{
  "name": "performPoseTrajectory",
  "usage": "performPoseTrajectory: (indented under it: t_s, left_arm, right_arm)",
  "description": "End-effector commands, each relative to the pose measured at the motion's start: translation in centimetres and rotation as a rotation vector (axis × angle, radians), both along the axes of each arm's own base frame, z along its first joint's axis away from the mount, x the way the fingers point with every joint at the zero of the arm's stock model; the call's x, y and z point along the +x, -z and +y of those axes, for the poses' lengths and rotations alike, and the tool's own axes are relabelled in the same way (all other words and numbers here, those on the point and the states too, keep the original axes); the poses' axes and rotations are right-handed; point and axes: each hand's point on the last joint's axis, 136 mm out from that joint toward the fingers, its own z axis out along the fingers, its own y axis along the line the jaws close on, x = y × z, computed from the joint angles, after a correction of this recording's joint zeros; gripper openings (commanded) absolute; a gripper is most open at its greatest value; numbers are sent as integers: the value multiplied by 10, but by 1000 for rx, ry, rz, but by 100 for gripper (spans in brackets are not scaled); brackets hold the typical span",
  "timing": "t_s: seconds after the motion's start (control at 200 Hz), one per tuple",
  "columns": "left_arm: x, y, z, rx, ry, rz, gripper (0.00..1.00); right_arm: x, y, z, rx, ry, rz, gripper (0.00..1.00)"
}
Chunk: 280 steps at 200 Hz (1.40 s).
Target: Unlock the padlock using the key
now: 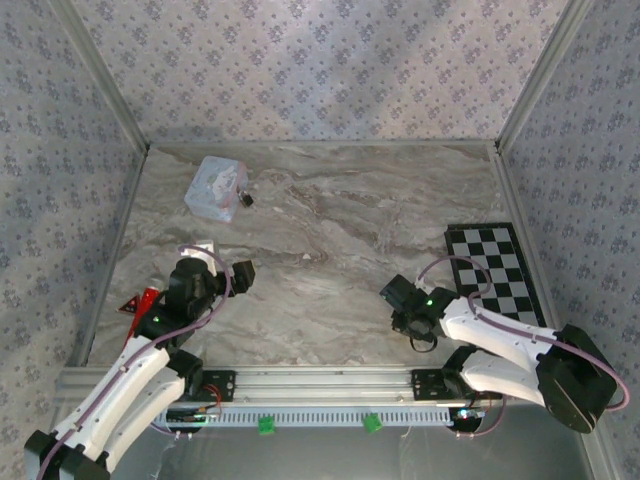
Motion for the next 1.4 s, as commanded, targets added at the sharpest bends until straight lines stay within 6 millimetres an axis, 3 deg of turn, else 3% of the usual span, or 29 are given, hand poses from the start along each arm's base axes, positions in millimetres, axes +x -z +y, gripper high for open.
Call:
performPoseTrajectory:
  t_s: [0.0, 0.465, 0.765, 0.915, 1.039, 1.244, 1.394]
  left_arm:
    - [2, -5, 0, 7, 3, -24, 100]
    - [3, -4, -1, 10, 3, -19, 100]
    - [4, -2, -8, -4, 34, -11, 100]
    - [1, -7, -28, -110, 106, -13, 100]
    - [-1, -29, -55, -322, 181, -15, 100]
    - [-2, -80, -90, -628, 278, -63, 100]
    - [-8, -113, -112, -758, 334, -83, 100]
  right_arm:
    - [3, 4, 4, 6, -10, -1, 23]
    - [10, -6, 16, 42, -54, -40, 4]
    - [43, -74, 62, 237, -183, -270, 0]
    - [60, -111, 92, 437, -187, -421, 0]
    - [75, -153, 113, 567, -183, -570, 0]
    - [98, -209, 130, 779, -58, -809, 0]
    - [104, -229, 143, 860, -50, -894, 0]
